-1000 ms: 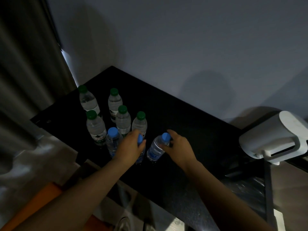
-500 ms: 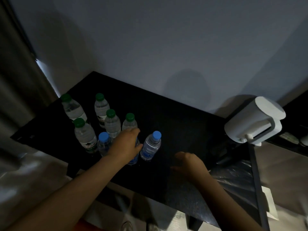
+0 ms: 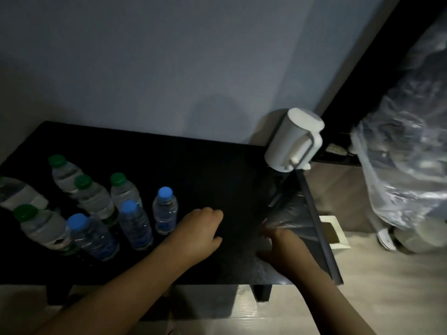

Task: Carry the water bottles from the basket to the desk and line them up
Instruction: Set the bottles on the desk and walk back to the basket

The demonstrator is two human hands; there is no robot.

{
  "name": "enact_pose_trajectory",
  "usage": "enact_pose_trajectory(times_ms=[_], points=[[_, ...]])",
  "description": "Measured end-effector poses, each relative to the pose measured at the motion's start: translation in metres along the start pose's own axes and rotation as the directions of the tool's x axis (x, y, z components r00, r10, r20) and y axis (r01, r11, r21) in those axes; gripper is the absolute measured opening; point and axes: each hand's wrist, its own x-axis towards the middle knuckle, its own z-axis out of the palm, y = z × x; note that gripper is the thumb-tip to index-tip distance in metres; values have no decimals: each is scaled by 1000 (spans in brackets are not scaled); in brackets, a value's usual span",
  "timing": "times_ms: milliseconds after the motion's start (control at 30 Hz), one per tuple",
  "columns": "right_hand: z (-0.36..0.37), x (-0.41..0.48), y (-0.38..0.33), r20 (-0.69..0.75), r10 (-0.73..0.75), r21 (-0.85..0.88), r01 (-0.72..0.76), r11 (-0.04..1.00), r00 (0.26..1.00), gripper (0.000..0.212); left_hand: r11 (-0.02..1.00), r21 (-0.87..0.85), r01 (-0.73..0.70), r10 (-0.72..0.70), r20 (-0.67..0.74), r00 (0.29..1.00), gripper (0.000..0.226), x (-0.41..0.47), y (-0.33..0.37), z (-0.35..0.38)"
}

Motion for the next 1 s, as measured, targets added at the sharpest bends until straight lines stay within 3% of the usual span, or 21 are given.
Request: enact_pose_trajectory(times_ms=[367,600,767,1000], points=[[-30,-128,132,-142,320,199,-289,936,937,42,945,56,-322,307,185,934,35,24,163,47],[-22,-231,214,-146,549,322,-485,813,823,40,856,9,-517,498,259,828,34,13,269,94],[-15,-293,254,-142,710,421,-607,674,689,39,755,-28,-655,626,326,708,30,9,341,123],[-5,-347,299,-79,869,534,-715,450,488,40,553,-64,-831,766,430,477,48,21,432,164]])
